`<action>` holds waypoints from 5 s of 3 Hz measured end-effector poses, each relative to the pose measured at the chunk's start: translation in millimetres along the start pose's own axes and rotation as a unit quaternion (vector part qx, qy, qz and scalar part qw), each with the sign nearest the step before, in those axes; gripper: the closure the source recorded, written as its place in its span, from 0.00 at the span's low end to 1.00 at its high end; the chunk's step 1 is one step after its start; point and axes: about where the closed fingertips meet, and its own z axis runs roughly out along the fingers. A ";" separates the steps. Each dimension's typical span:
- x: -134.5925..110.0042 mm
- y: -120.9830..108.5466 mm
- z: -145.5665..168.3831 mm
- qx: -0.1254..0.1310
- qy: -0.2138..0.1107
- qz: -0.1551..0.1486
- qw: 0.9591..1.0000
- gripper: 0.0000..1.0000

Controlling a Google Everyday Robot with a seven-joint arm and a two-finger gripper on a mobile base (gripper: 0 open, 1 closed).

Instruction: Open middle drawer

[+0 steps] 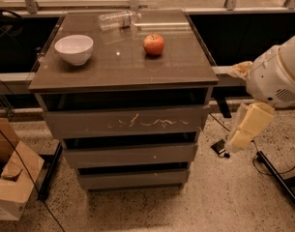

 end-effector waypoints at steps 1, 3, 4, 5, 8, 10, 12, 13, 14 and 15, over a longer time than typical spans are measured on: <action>-1.6 -13.7 54.9 -0.024 -0.075 0.012 0.997 0.00; -0.2 -12.1 87.9 -0.043 -0.068 0.029 0.996 0.00; -3.3 -2.9 139.6 -0.068 -0.081 0.032 0.994 0.00; 0.8 10.1 193.8 -0.094 -0.113 0.042 0.988 0.00; 17.1 31.8 347.6 -0.166 -0.317 0.172 0.918 0.00; 28.5 29.3 379.9 -0.155 -0.300 0.200 0.920 0.00; 49.2 -11.4 453.6 -0.104 -0.268 0.206 0.935 0.00; 58.0 -40.3 484.3 -0.093 -0.254 0.197 0.942 0.00; 66.2 -57.6 506.8 -0.099 -0.243 0.197 0.945 0.00; 66.6 -54.1 511.7 -0.115 -0.227 0.198 0.946 0.18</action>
Offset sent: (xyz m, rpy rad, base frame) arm 0.0235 0.0166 -0.0371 0.1304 0.0114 0.0258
